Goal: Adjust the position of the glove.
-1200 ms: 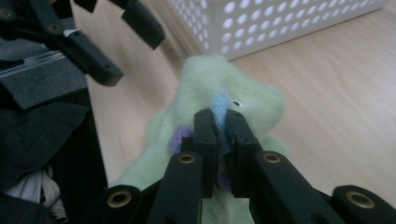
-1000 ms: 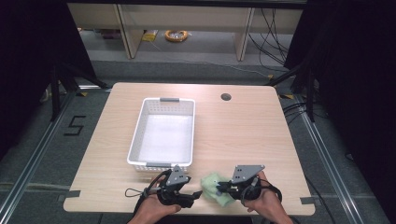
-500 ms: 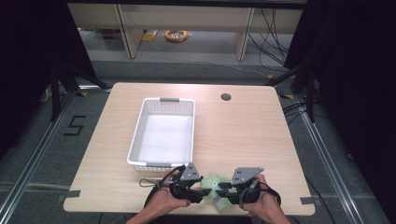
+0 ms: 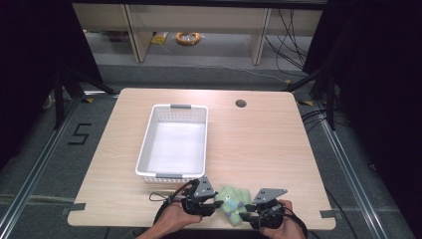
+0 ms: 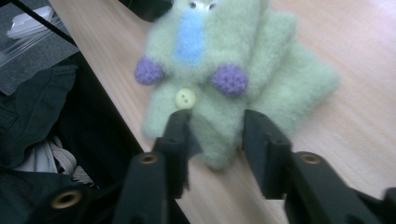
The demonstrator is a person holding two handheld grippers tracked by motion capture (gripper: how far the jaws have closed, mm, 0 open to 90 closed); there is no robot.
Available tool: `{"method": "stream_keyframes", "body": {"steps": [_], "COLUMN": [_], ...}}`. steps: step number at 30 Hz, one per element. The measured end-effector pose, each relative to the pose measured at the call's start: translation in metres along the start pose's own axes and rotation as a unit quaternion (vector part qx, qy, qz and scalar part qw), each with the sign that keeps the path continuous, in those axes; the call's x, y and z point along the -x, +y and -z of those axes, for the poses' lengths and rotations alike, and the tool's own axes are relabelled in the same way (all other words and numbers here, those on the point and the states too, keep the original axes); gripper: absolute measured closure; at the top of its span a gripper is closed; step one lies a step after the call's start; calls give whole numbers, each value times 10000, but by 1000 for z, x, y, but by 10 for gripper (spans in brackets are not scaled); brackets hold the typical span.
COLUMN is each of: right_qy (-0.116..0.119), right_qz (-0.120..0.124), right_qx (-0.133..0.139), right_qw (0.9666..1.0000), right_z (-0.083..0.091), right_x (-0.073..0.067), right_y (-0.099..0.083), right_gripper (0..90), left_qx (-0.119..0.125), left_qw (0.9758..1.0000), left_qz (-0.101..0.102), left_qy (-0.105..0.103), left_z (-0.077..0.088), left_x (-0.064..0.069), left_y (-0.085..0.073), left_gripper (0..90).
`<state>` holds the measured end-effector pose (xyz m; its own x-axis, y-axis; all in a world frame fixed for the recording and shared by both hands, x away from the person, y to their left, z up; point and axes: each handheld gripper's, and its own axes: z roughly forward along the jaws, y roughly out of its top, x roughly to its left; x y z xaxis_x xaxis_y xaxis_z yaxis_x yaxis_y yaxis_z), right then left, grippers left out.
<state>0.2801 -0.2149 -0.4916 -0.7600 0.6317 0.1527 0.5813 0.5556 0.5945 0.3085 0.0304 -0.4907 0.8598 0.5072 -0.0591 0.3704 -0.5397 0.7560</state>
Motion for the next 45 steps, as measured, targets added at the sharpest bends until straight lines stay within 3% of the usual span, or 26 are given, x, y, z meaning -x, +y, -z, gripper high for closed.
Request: {"method": "stream_keyframes", "body": {"steps": [2, 3, 6, 7, 11, 13, 15, 17, 18, 19, 20, 21, 22, 25, 27, 28, 30, 34, 36, 37, 38, 40, 41, 42, 43, 45], "right_qy": [38, -45, 24, -40, -163, -319, -321, -362, -362, -357, -338, -320, -292, -304, -307, -278, -245, -216, -190, -134, -125, -177, -186, -181, -277, -267], "right_qz": [-44, 129, 157, 308, 504, 702, 843, 1057, 1057, 1085, 1102, 1107, 1174, 1188, 1010, 1091, 1084, 910, 822, 793, 759, 837, 801, 508, 631, 439], "right_qx": [140, 194, 267, 292, 417, 309, 238, 194, 194, 150, 67, 100, 124, -4, 45, 81, -45, -162, -228, -165, -167, -12, -1, -134, 56, 78], "right_qw": [9999, 9997, 9995, 9991, 9977, 9965, 9956, 9936, 9936, 9933, 9933, 9933, 9926, 9925, 9944, 9936, 9938, 9955, 9962, 9966, 9969, 9963, 9966, 9985, 9976, 9986], "right_z": [-3, -2, 5, 12, 22, 28, 31, 30, 30, 28, 28, 25, 22, 20, 19, 17, 15, 3, -1, -3, -3, -6, -6, -3, -4, 1], "right_x": [3, 5, 3, 3, 6, 10, 14, 22, 22, 24, 27, 28, 30, 35, 36, 38, 39, 41, 46, 47, 48, 51, 51, 48, 51, 51], "right_y": [-1, -1, 1, 3, 10, 16, 23, 33, 33, 36, 40, 43, 47, 55, 59, 60, 61, 53, 50, 49, 48, 47, 47, 48, 47, 45], "right_gripper": [756, 805, 844, 848, 849, 849, 849, 874, 876, 878, 883, 885, 888, 890, 890, 889, 889, 884, 876, 872, 863, 823, 805, 755, 735, 659], "left_qx": [-18, 17, 94, 97, 363, 367, 490, 464, 464, 376, 495, 507, 449, 494, 444, 492, 497, 338, 293, 365, 342, 281, 306, 352, 395, 462], "left_qw": [10000, 10000, 9999, 9999, 9991, 9993, 9985, 9982, 9976, 9984, 9969, 9973, 9969, 9949, 9954, 9946, 9942, 9931, 9946, 9922, 9925, 9941, 9918, 9912, 9908, 9894], "left_qz": [-45, 22, -16, -90, 197, 106, 208, 329, 478, 376, 584, 498, 622, 840, 826, 858, 910, 1072, 948, 1137, 1107, 968, 1169, 1198, 1219, 1333], "left_qy": [62, 59, 76, 95, -37, -59, -93, -215, -212, -177, -194, -157, -175, -269, -213, -325, -281, -349, -298, -361, -379, -388, -427, -428, -424, -345], "left_z": [0, 0, 5, 9, 19, 23, 22, 20, 18, 16, 13, 12, 11, 9, 10, 10, 8, 0, 1, 1, 2, 4, 4, 6, 7, 14], "left_x": [1, 3, 6, 6, 16, 21, 26, 29, 31, 30, 32, 30, 29, 26, 24, 25, 26, 26, 25, 28, 28, 27, 27, 25, 23, 18], "left_y": [0, 0, 3, 5, 8, 8, 8, 6, 4, 3, 2, 2, 2, 2, 1, 2, -1, -7, -8, -8, -9, -11, -12, -12, -13, -14], "left_gripper": [705, 722, 751, 756, 756, 757, 758, 759, 759, 759, 760, 761, 762, 761, 761, 761, 759, 748, 742, 733, 727, 708, 687, 658, 645, 590]}}
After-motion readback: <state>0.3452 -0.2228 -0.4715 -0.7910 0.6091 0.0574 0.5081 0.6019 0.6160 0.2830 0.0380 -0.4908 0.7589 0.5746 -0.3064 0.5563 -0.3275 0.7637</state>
